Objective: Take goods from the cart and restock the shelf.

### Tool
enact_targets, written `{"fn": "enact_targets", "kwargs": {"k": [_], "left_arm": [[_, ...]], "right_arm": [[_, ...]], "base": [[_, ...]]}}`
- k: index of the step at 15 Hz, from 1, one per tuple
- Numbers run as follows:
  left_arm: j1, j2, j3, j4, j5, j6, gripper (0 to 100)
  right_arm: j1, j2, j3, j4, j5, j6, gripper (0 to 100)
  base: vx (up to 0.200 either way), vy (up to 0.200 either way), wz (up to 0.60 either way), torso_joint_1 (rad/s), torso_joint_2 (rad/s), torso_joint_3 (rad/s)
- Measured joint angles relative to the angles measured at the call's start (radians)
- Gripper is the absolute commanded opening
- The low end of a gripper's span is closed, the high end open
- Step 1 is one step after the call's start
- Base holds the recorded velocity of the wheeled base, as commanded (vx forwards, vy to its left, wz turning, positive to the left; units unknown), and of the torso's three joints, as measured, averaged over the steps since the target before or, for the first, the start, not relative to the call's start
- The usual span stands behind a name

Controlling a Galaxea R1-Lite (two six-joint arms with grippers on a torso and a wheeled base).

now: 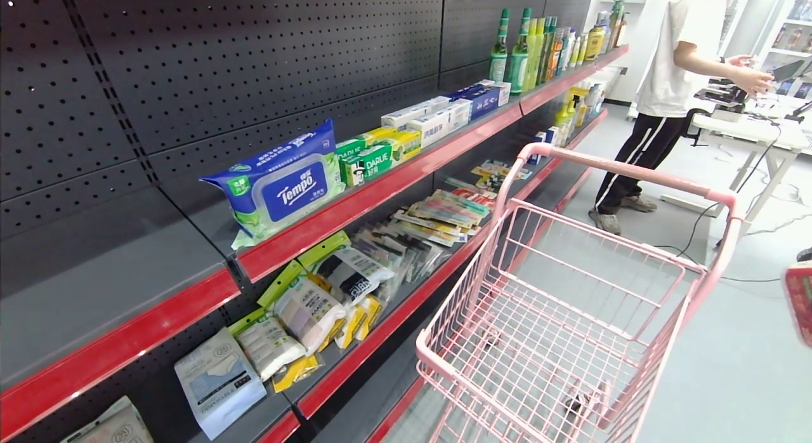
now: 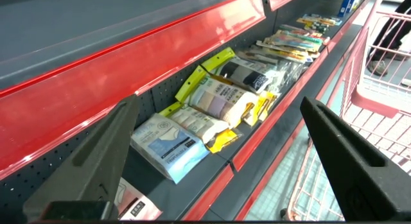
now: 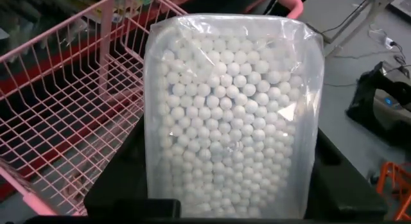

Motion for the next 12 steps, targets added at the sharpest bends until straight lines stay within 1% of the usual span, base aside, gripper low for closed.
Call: {"fn": "enact_targets", "kwargs": {"k": [4,5,8,12], "left_arm": [[0.000,0.000,0.000,0.000,0.000,0.001,100],[0.000,0.000,0.000,0.001,0.000,0.001,100],[0.000,0.000,0.000,0.000,0.000,0.001,100],[0.000,0.000,0.000,-0.001,0.000,0.001,100]], "right_arm": [[-0.011,-0.110,0.076,0.006,0.004,0.000,0],[-0.012,-0.125,0.082,0.007,0.004,0.000,0],[-0.014,-0.149,0.086,0.004,0.002,0.000,0],[-0.014,-0.158,0.086,0.003,-0.001,-0.014,0]], "base": [[0.000,0.000,0.00,0.000,0.00,0.000],[0.000,0.000,0.00,0.115,-0.25,-0.159],[0.000,0.000,0.00,0.183,-0.47,-0.279],[0.000,0.000,0.00,0.238,-0.57,-0.338]]}}
